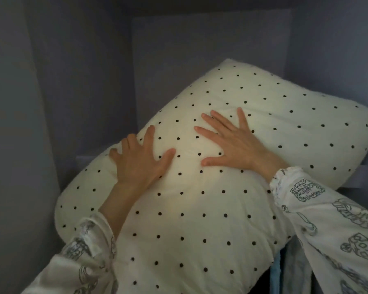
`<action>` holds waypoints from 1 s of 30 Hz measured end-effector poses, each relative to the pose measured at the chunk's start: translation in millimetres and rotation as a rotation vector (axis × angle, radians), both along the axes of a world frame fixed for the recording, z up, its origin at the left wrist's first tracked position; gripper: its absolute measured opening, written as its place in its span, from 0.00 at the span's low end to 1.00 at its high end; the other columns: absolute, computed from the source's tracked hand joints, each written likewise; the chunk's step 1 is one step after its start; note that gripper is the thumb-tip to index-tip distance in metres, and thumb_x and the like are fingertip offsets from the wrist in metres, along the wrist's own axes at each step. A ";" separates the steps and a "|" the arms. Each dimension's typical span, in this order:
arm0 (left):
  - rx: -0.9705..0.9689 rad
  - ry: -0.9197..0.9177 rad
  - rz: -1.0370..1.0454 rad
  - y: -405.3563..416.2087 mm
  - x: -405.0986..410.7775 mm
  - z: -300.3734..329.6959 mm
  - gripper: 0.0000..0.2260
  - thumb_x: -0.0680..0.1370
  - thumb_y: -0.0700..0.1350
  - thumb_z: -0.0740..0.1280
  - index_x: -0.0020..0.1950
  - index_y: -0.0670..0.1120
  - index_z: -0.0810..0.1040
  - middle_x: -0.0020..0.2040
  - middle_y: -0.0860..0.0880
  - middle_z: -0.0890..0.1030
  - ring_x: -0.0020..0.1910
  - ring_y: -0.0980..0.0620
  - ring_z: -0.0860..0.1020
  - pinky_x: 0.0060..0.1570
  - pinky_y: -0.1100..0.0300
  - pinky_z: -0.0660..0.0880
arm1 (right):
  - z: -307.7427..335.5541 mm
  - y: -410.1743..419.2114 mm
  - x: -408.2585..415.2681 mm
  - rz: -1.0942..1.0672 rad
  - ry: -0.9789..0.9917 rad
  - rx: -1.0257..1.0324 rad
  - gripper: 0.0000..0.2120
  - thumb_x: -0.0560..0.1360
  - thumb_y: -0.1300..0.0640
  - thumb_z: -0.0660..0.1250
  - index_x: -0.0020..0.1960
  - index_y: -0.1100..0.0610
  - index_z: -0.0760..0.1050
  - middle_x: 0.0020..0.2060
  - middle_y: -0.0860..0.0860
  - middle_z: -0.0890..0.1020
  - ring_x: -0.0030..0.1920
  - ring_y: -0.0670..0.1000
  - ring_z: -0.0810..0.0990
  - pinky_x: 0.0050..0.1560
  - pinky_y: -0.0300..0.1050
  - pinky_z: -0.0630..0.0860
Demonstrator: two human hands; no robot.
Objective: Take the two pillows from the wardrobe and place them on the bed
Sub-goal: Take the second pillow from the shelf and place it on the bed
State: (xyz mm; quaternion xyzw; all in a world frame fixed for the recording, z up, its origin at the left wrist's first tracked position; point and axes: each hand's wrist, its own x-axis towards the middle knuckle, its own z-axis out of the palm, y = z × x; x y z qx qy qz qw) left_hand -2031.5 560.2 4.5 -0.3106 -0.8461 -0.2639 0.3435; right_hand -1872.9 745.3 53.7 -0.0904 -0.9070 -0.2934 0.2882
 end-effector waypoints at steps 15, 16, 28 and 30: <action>0.029 -0.148 -0.234 5.8 14.2 -19.4 0.36 0.69 0.70 0.58 0.71 0.66 0.43 0.77 0.48 0.45 0.74 0.41 0.50 0.65 0.33 0.57 | -23.5 -15.2 20.6 0.064 0.028 0.155 0.40 0.69 0.27 0.49 0.75 0.47 0.55 0.76 0.50 0.57 0.76 0.53 0.54 0.73 0.65 0.46; 0.007 -0.150 -0.251 13.5 16.0 -24.1 0.36 0.69 0.70 0.57 0.71 0.67 0.42 0.77 0.48 0.45 0.73 0.41 0.51 0.64 0.33 0.57 | -32.7 -14.4 29.2 0.039 0.077 0.113 0.39 0.70 0.28 0.49 0.74 0.47 0.56 0.75 0.50 0.58 0.75 0.53 0.55 0.73 0.64 0.48; 0.054 0.006 -0.134 11.5 -0.7 -24.5 0.35 0.70 0.71 0.53 0.72 0.65 0.42 0.77 0.45 0.49 0.70 0.38 0.58 0.59 0.32 0.62 | -104.2 -27.4 66.2 -0.178 0.377 0.000 0.27 0.79 0.41 0.51 0.75 0.49 0.58 0.75 0.54 0.60 0.75 0.56 0.57 0.73 0.63 0.50; 0.047 0.011 -0.128 11.0 -0.5 -24.6 0.35 0.70 0.71 0.54 0.72 0.65 0.42 0.77 0.45 0.49 0.70 0.37 0.58 0.59 0.31 0.62 | -115.6 -26.4 79.7 -0.211 0.408 -0.022 0.26 0.78 0.42 0.52 0.74 0.49 0.61 0.74 0.54 0.61 0.75 0.55 0.58 0.73 0.63 0.50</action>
